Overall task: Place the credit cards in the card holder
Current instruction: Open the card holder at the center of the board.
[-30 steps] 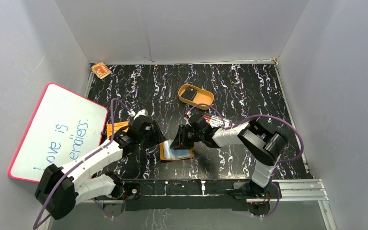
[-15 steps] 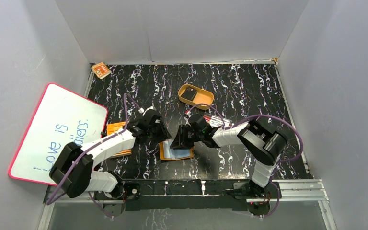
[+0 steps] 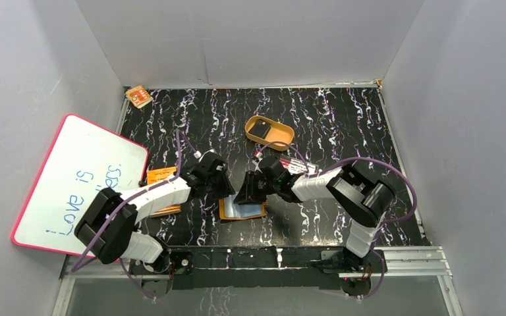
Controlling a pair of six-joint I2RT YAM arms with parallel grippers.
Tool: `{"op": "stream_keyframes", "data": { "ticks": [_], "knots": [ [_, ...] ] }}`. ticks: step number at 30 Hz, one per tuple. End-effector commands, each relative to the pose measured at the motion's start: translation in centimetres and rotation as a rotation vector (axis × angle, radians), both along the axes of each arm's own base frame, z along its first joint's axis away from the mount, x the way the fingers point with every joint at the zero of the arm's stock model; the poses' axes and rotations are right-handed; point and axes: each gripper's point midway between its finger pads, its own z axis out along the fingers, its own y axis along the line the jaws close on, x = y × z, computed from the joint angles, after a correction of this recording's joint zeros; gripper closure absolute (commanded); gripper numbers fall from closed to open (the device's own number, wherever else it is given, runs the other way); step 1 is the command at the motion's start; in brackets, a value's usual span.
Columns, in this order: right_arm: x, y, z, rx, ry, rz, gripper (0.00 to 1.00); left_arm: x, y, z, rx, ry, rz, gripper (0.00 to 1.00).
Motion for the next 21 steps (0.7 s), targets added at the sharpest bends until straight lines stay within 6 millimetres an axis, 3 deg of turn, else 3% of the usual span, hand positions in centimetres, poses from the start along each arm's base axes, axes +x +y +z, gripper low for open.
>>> {"op": "stream_keyframes", "data": {
  "ticks": [1,13,17,21],
  "knots": [
    [0.6,0.6,0.6,0.002,-0.029,0.008,0.62,-1.1,0.9,-1.9,0.049,0.038,-0.026,0.74],
    [0.5,-0.4,3.1,0.002,-0.071,-0.005,0.61,-1.8,2.5,-4.5,0.134,0.067,-0.025,0.95],
    [0.7,-3.2,1.2,-0.116,-0.061,-0.062,0.69,-2.6,3.1,-5.4,0.145,0.082,-0.022,1.00],
    [0.6,-3.4,0.3,-0.162,-0.070,-0.022,0.81,-2.7,3.0,-5.0,0.125,0.073,-0.020,1.00]
  ]
}}
